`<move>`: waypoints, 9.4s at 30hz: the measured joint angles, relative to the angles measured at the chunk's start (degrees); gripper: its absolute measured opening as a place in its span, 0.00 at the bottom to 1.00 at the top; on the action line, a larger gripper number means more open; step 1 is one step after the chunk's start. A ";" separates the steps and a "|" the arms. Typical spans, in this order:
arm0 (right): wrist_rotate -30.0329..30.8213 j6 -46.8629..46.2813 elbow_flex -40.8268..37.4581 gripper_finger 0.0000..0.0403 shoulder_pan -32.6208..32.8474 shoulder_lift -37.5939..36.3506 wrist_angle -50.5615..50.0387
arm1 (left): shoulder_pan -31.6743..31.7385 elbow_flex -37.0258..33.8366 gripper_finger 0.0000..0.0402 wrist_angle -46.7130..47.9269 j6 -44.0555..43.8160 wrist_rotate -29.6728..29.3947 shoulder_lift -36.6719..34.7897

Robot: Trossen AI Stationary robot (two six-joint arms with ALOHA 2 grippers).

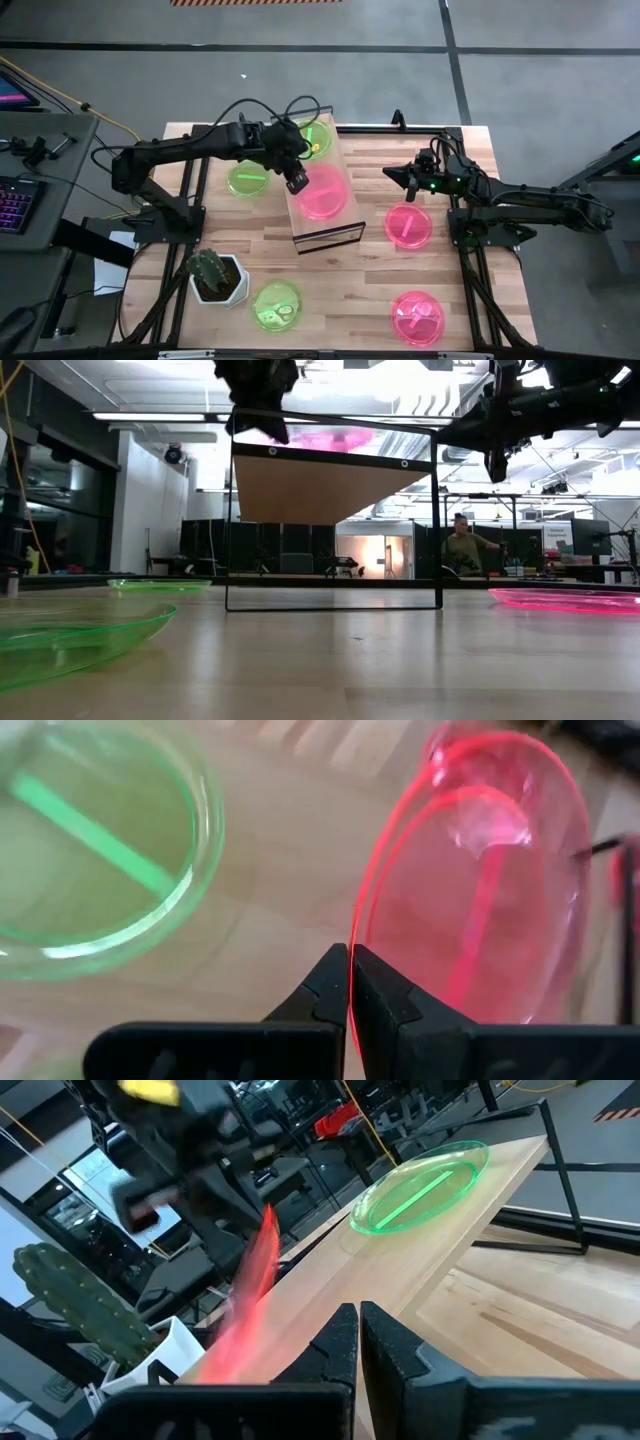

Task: Place and stack plates onto a shelf
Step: Put the top left light red plate on the shelf, then stack the top light red plate on top of the light red plate on the shelf

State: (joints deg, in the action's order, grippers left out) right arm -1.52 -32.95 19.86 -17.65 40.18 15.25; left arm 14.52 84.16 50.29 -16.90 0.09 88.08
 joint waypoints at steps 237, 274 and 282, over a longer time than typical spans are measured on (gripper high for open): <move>25.11 -85.00 5.55 0.00 37.90 8.48 -65.36 | 5.22 -44.85 0.28 -23.59 8.08 0.71 -39.35; 32.52 -80.52 -12.00 0.42 34.36 10.00 -34.60 | 5.24 -44.85 0.28 -26.26 6.44 0.72 -39.33; 31.49 -78.96 -12.13 0.29 34.36 10.04 -35.03 | 5.25 -44.87 0.28 -26.23 6.49 0.71 -39.33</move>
State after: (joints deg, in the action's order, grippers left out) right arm 29.97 -111.91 7.72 16.71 50.22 -19.79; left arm 19.77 39.29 24.05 -10.41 0.80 48.75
